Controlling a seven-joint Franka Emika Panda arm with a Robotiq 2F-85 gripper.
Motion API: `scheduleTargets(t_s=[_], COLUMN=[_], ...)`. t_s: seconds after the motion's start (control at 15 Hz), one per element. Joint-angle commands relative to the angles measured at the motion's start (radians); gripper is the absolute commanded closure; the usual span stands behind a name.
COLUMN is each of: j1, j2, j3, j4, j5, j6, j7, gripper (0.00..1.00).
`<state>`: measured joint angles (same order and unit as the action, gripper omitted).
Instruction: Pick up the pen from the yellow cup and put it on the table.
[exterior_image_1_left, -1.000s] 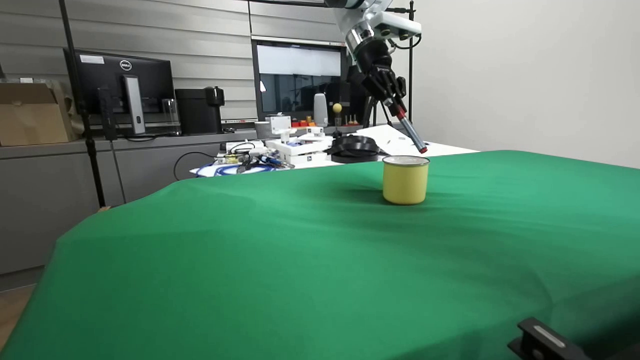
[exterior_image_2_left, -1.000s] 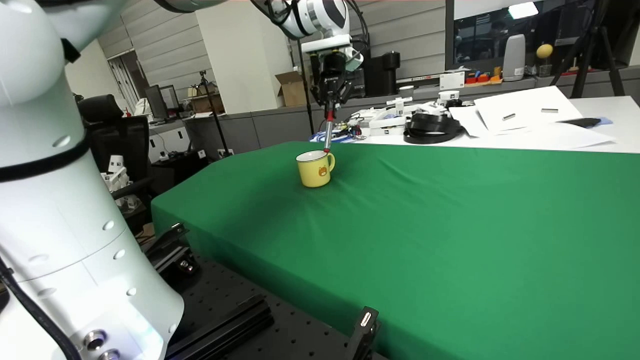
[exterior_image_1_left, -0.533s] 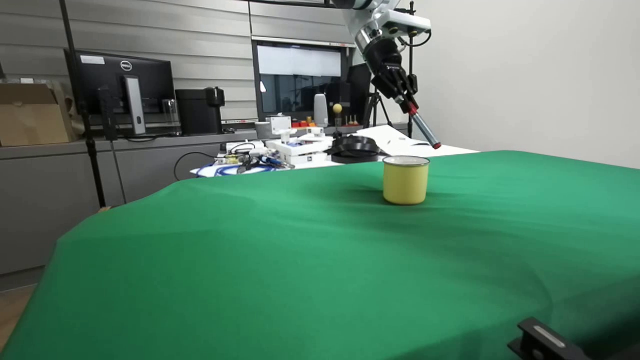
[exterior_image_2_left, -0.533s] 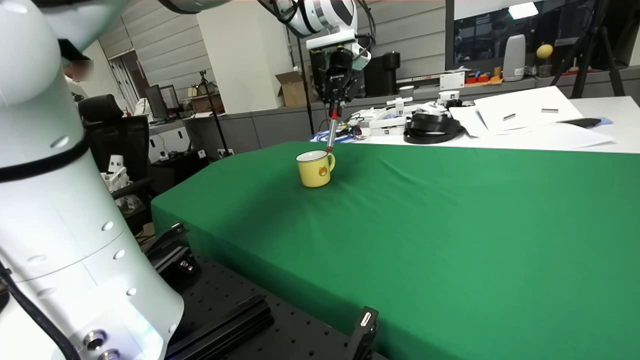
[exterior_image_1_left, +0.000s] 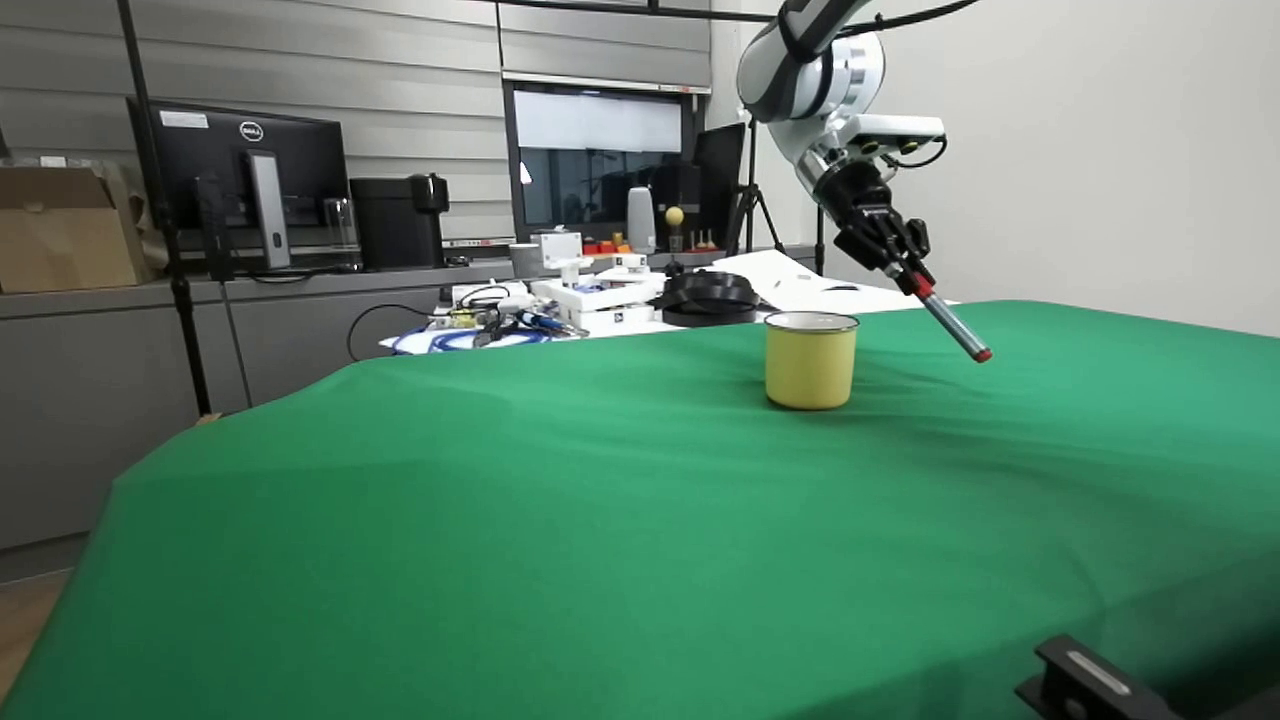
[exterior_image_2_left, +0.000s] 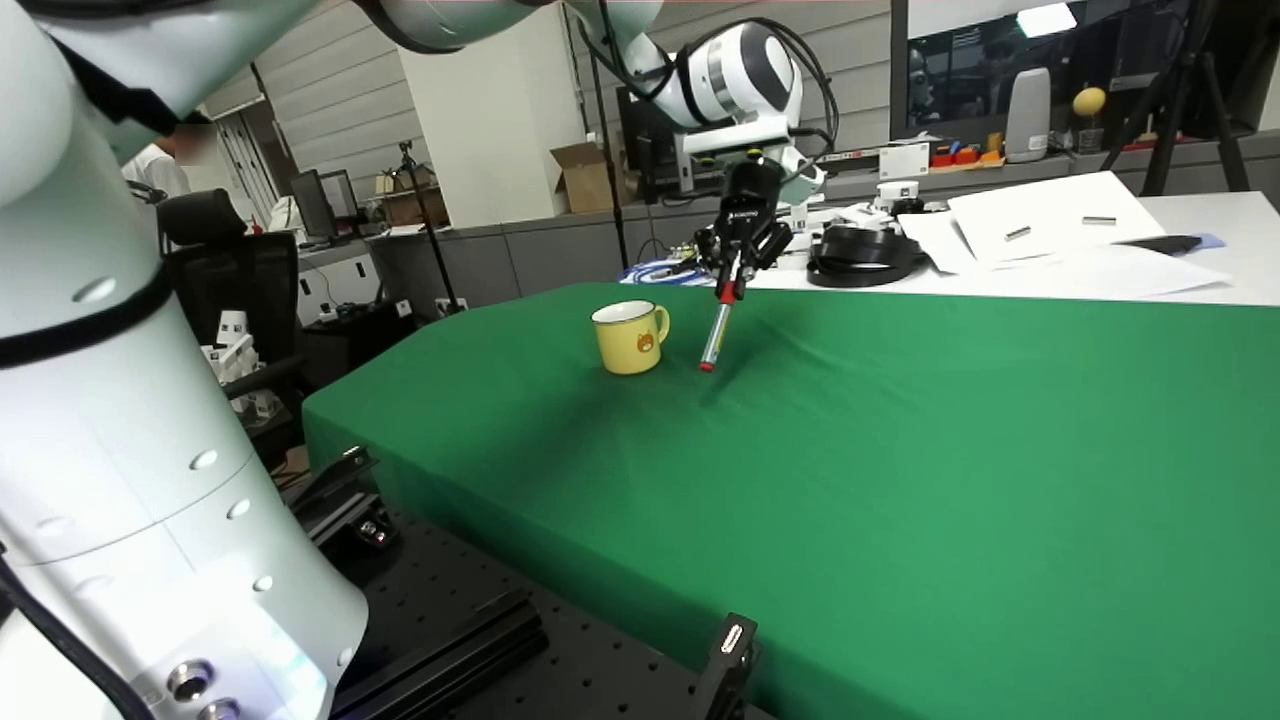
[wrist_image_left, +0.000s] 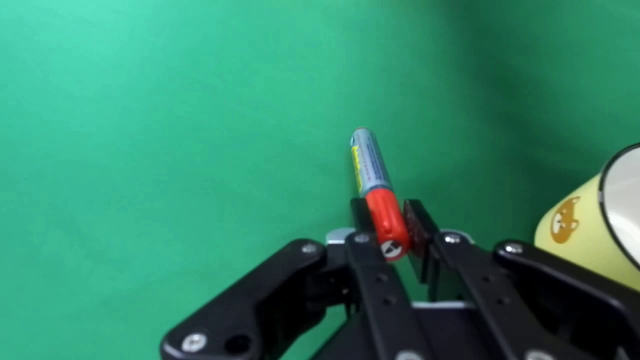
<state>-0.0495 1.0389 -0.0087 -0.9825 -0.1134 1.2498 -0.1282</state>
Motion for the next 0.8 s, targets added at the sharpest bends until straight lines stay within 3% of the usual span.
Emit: scheduleTargets(t_s=[0.0,0.2,0.6,0.73], j1=[-0.013,-0.008,0.009,0.016], j2=[0.012,0.014,-0.043,-0.067], j3=[0.002,0.011,0.018,0.015], j4=[-0.060,-0.129,-0.300,-0.336], j5=[0.010,0.014,0.022,0.028], j6=[0.046,0.138,0.432,0.457], j7=[0.012,0.020,0.038,0.033], gripper=[0.95,0.95,0.95,0.95])
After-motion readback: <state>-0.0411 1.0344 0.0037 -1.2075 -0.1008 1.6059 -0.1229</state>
